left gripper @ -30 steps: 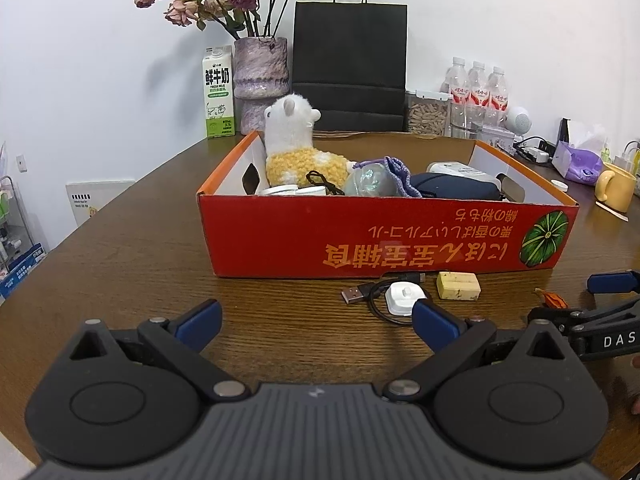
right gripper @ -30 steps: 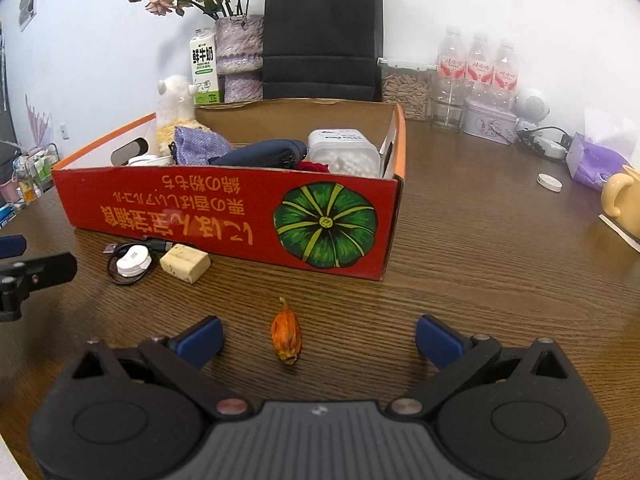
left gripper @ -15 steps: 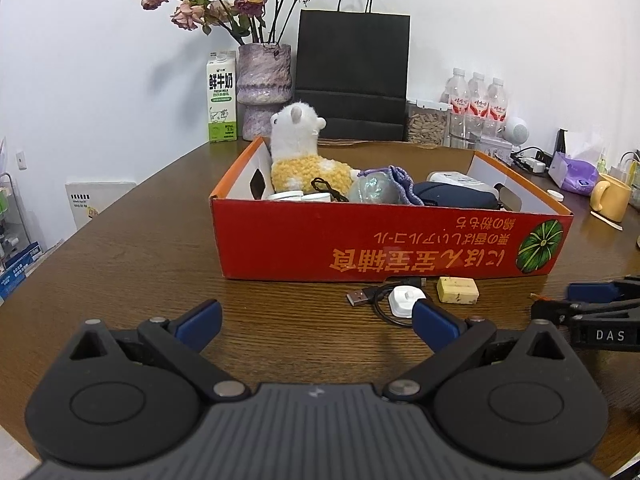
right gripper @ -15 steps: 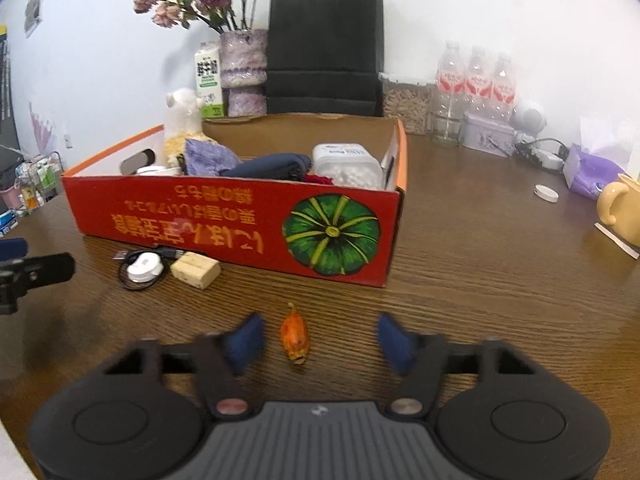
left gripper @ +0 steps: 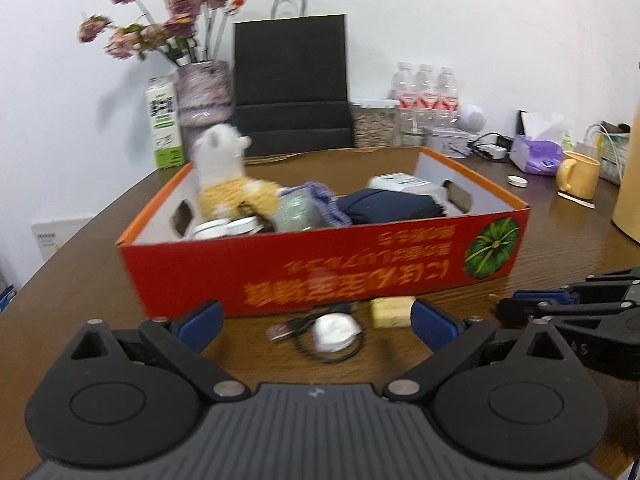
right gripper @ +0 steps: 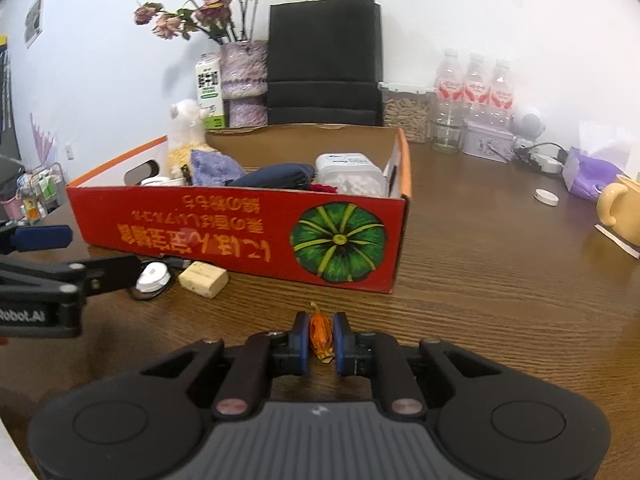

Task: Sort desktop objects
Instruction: 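Grasp the small orange item with the right tool, then grasp the yellow block with left tool while right tool holds the orange item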

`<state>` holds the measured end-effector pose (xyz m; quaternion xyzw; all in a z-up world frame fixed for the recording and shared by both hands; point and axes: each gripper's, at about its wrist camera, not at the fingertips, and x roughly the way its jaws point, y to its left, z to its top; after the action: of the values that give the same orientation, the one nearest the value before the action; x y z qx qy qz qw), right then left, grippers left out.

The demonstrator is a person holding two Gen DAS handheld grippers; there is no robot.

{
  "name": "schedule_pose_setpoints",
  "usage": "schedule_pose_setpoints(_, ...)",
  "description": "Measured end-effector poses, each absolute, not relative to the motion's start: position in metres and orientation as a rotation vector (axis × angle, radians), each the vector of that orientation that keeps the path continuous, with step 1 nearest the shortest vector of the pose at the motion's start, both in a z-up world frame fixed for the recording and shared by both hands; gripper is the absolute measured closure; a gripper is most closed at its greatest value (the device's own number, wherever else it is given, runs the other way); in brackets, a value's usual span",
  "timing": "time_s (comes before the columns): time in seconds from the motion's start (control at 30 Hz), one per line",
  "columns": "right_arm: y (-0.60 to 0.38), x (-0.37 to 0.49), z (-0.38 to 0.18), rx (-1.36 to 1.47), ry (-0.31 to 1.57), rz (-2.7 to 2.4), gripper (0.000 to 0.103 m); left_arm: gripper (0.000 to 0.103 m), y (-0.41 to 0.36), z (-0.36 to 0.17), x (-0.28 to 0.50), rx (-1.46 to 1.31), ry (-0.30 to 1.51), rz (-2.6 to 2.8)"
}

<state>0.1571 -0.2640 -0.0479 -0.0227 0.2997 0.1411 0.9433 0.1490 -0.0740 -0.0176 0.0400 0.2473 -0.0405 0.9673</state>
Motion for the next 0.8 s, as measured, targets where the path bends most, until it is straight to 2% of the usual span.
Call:
schedule_pose_setpoints(0.27,-0.281,0.160,-0.046,-0.007,0.602,0.258,0.092,0.025,-0.110,-0.027,0.176,0.127,0.549,-0.123)
schedule_pose_setpoints(0.33,-0.284,0.161,-0.046,0.003,0.599,0.255,0.092,0.037,-0.114,-0.030,0.183,0.132,0.566,-0.126)
schedule_pose_setpoints(0.47,-0.289,0.162,-0.047,0.019,0.598,0.258,0.092,0.050,-0.114,-0.036,0.191,0.097,0.608,-0.151)
schedule_pose_setpoints(0.53,-0.291,0.163,-0.046,0.026,0.595,0.264,0.092,0.064,-0.117,-0.037,0.192,0.104,0.619,-0.165)
schedule_pose_setpoints(0.63,-0.292,0.163,-0.046,0.031,0.590,0.267,0.092,0.071,-0.119,-0.040,0.193,0.105,0.631,-0.173)
schedule_pose_setpoints(0.8,-0.291,0.162,-0.044,0.035,0.582,0.276,0.092,0.072,-0.119,-0.039,0.192,0.105,0.632,-0.174)
